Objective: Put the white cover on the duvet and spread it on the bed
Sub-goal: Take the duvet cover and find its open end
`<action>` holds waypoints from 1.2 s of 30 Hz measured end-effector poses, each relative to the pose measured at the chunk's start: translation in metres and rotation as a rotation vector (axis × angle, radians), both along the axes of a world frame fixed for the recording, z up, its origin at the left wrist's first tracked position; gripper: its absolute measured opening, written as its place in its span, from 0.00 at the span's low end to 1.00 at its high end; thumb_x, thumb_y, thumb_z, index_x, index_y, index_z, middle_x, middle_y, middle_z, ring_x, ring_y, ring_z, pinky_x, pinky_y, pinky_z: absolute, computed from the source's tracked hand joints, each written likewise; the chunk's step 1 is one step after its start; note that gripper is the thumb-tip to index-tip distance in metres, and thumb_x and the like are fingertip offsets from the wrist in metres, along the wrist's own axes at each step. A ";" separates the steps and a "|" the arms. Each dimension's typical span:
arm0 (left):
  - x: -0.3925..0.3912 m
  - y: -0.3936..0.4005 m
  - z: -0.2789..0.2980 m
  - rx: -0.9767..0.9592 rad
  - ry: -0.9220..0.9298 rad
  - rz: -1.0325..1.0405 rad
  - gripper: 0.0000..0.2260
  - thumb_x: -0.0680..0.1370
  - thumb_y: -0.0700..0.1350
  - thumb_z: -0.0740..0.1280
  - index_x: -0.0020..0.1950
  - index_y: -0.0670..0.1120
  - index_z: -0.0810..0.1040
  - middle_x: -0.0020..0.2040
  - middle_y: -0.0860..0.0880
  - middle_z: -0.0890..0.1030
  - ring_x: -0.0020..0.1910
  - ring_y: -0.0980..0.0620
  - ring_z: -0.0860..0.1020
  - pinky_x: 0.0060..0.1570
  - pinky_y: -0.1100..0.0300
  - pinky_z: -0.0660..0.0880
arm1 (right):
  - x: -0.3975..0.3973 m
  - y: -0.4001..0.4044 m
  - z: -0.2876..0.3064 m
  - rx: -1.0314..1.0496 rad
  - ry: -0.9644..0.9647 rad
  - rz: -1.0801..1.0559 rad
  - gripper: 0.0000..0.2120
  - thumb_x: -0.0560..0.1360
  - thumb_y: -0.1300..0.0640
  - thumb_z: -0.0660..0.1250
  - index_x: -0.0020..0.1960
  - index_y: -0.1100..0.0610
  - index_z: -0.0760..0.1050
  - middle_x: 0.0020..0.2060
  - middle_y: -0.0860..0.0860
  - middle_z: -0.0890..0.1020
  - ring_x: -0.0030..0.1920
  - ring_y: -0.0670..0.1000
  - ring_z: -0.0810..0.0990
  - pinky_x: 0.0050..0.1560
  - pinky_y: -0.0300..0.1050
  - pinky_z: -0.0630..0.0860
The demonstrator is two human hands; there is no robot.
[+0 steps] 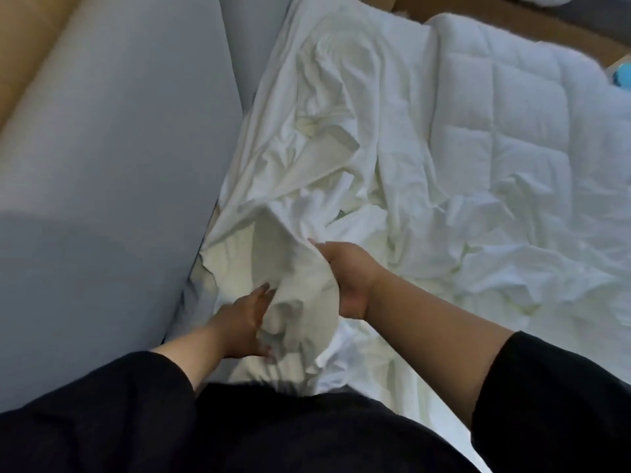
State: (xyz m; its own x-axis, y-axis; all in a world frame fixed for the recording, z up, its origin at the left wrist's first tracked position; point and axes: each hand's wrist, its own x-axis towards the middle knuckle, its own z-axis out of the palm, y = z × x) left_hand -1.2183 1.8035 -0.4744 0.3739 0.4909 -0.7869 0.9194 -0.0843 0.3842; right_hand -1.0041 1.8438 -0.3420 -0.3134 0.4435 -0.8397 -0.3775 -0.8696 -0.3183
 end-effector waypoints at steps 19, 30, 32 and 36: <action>-0.030 0.031 0.241 0.356 -0.629 0.908 0.08 0.71 0.65 0.73 0.45 0.64 0.84 0.44 0.62 0.85 0.45 0.63 0.83 0.51 0.52 0.80 | -0.009 -0.025 0.009 0.556 -0.718 0.447 0.10 0.78 0.49 0.68 0.58 0.41 0.74 0.56 0.41 0.80 0.60 0.47 0.77 0.63 0.50 0.75; -0.073 0.004 0.327 0.410 0.042 0.058 0.18 0.77 0.59 0.69 0.64 0.74 0.70 0.53 0.69 0.79 0.51 0.65 0.76 0.49 0.61 0.75 | -0.006 -0.043 0.090 0.502 -0.213 0.691 0.09 0.70 0.61 0.69 0.35 0.51 0.84 0.38 0.53 0.81 0.44 0.56 0.78 0.45 0.52 0.72; -0.077 -0.008 0.319 0.346 0.304 -0.194 0.10 0.80 0.53 0.63 0.54 0.69 0.77 0.48 0.64 0.79 0.47 0.62 0.76 0.46 0.60 0.76 | 0.003 -0.064 0.097 0.495 -0.044 0.866 0.08 0.69 0.59 0.68 0.40 0.50 0.84 0.42 0.50 0.83 0.47 0.54 0.79 0.47 0.49 0.75; -0.094 -0.038 0.300 0.265 0.576 -0.167 0.17 0.78 0.46 0.61 0.42 0.70 0.77 0.49 0.61 0.78 0.45 0.59 0.75 0.46 0.60 0.76 | 0.031 -0.090 0.086 0.310 0.314 0.725 0.21 0.75 0.48 0.69 0.62 0.60 0.80 0.59 0.58 0.82 0.59 0.57 0.81 0.61 0.50 0.77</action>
State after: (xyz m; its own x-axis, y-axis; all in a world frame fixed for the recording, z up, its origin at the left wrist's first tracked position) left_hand -1.3120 1.7650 -0.1742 0.0167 0.6674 -0.7445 0.9383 -0.2678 -0.2189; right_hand -0.9730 1.7539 -0.2559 -0.8074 0.2387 -0.5396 0.1287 -0.8213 -0.5558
